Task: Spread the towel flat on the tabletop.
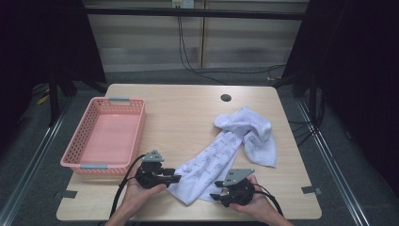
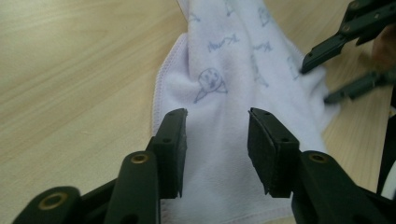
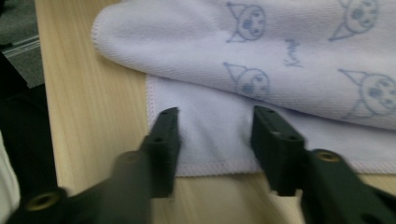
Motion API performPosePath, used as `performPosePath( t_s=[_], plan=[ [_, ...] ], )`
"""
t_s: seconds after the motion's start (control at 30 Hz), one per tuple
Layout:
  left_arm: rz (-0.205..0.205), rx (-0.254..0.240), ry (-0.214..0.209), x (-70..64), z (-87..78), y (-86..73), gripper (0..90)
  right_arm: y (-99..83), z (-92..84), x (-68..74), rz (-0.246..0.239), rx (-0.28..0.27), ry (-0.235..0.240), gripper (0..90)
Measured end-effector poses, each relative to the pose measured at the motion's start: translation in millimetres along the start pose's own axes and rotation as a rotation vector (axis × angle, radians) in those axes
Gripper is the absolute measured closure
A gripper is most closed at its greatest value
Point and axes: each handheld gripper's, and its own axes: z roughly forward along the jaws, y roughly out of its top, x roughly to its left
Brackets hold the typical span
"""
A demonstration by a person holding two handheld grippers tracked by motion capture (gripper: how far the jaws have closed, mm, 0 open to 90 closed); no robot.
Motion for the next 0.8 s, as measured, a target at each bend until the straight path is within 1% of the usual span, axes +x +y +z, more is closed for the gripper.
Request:
performPosePath(
  t_s=[0.03, 0.07, 0.1, 0.13, 0.17, 0.2, 0.23, 0.27, 0.3, 0.33, 0.37, 0.4, 0.43, 0.47, 0.5, 0.53, 0.57, 0.6, 0.63, 0.67, 0.7, 0.73, 0.77, 0.8],
  plan=[
    [0.0, 0.0, 0.0, 0.0, 0.0, 0.0, 55.0, -1.0, -2.2, -1.7, 0.016, 0.0, -0.005, 69.1],
    [0.012, 0.015, 0.004, -1.0, 1.4, -0.5, 55.0, -1.0, -2.2, -1.7, 0.016, 0.0, -0.005, 69.1],
    [0.022, 0.029, 0.006, -2.0, 2.6, -0.7, 52.3, -2.5, -4.8, -4.1, 0.031, 0.006, -0.003, 75.8],
    [0.031, 0.032, 0.005, -3.2, 4.9, -1.2, 50.5, -4.0, -7.7, -7.2, 0.053, 0.015, -0.002, 80.2],
    [0.038, 0.036, 0.0, -4.2, 5.8, -1.2, 49.3, -6.0, -11.2, -11.6, 0.089, 0.024, 0.013, 82.6],
    [0.054, 0.042, -0.011, -6.0, 7.6, -1.3, 48.9, -7.5, -13.8, -14.2, 0.104, 0.032, 0.009, 83.0],
    [0.115, 0.036, -0.063, -12.3, 11.3, -0.9, 47.8, -11.8, -20.2, -21.6, 0.144, 0.03, 0.0, 84.4],
    [0.115, 0.036, -0.063, -12.3, 11.3, -0.9, 48.1, -11.8, -20.2, -21.6, 0.144, 0.03, 0.0, 84.4],
    [0.142, 0.031, -0.07, -16.9, 13.0, 0.0, 48.1, -13.6, -23.8, -25.4, 0.162, 0.024, -0.005, 84.7],
    [0.17, 0.047, -0.093, -23.4, 17.7, 1.4, 47.4, -15.4, -30.6, -32.3, 0.19, 0.001, -0.018, 85.6],
    [0.17, 0.047, -0.093, -23.4, 17.7, 1.4, 47.3, -15.4, -30.6, -32.3, 0.19, 0.001, -0.018, 85.6],
    [0.192, 0.055, -0.098, -26.7, 20.0, 1.7, 47.3, -15.8, -36.6, -38.4, 0.225, -0.027, -0.018, 85.6],
    [0.191, 0.053, -0.103, -28.3, 21.3, 1.6, 46.9, -15.8, -37.8, -40.0, 0.231, -0.03, -0.021, 85.7],
    [0.186, 0.059, -0.119, -29.9, 22.6, 2.1, 46.9, -15.8, -37.8, -40.0, 0.231, -0.03, -0.021, 85.7],
    [0.202, 0.069, -0.133, -33.5, 24.8, 3.3, 45.2, -16.4, -39.1, -44.4, 0.248, -0.038, -0.022, 86.0],
    [0.202, 0.069, -0.133, -33.5, 24.8, 3.3, 44.4, -16.4, -39.1, -44.4, 0.248, -0.038, -0.022, 86.0],
    [0.203, 0.069, -0.142, -35.0, 25.9, 3.3, 44.4, -16.6, -39.2, -45.8, 0.253, -0.04, -0.019, 86.0],
    [0.204, 0.067, -0.164, -36.5, 27.2, 2.8, 42.5, -16.7, -39.3, -47.4, 0.258, -0.045, -0.014, 86.0],
    [0.204, 0.075, -0.167, -38.1, 27.6, 2.7, 41.1, -16.0, -40.8, -49.2, 0.264, -0.05, -0.025, 86.0],
    [0.216, 0.088, -0.182, -39.5, 28.7, 2.4, 38.5, -15.3, -42.3, -50.5, 0.272, -0.056, -0.024, 86.1],
    [0.235, 0.114, -0.166, -43.1, 33.0, 1.5, 37.5, -13.6, -46.4, -55.6, 0.297, -0.093, -0.023, 86.2],
    [0.235, 0.114, -0.166, -43.1, 33.0, 1.5, 35.6, -12.7, -47.9, -58.4, 0.303, -0.106, -0.024, 86.2],
    [0.251, 0.137, -0.161, -44.7, 34.7, 1.6, 35.6, -12.7, -47.9, -58.4, 0.303, -0.106, -0.024, 86.2],
    [0.255, 0.137, -0.163, -47.0, 36.4, 1.8, 33.1, -11.2, -49.7, -63.3, 0.318, -0.122, -0.033, 86.3]
  ],
)
